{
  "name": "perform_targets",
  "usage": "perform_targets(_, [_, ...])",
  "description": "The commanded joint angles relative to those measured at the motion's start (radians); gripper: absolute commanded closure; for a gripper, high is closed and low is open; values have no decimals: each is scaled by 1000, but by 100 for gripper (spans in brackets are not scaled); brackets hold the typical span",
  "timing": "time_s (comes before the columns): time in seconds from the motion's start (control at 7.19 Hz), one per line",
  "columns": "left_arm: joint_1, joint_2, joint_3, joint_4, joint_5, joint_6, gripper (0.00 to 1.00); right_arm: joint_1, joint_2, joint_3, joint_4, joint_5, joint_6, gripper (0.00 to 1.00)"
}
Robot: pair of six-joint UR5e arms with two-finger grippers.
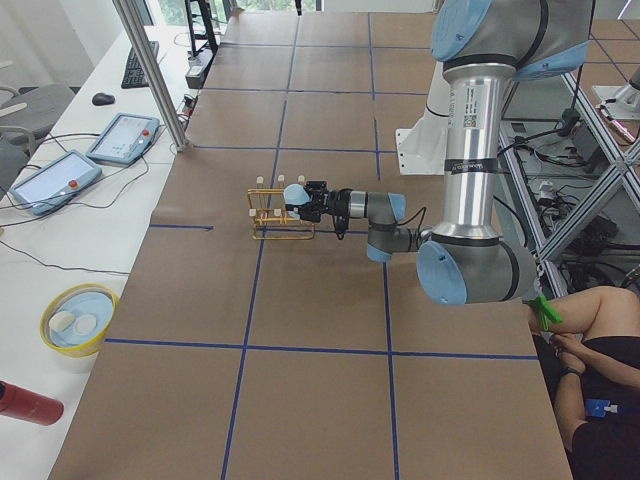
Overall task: Hang cup on cup holder
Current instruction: 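Carry the tilted cup toward the gold rack's hooks with the left gripper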
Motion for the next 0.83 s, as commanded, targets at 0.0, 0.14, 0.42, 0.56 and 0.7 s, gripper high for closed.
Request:
perform_targets(0.0, [-1,-9,17,3,-2,6,1,0,0,0,-1,0,0,0])
perform_targets(0.14, [-5,-7,14,1,-5,4,0,0,0,0,1,0,0,0])
perform_targets(0.42, [-19,-7,3,3,-17,14,0,0,0,0,1,0,0,0])
perform_targets(0.56, [-54,2,-40,18,-75,33,0,0,0,0,-1,0,0,0])
perform_targets(0.7, [-82,4,-93,64,-138,102,0,0,0,0,1,0,0,0])
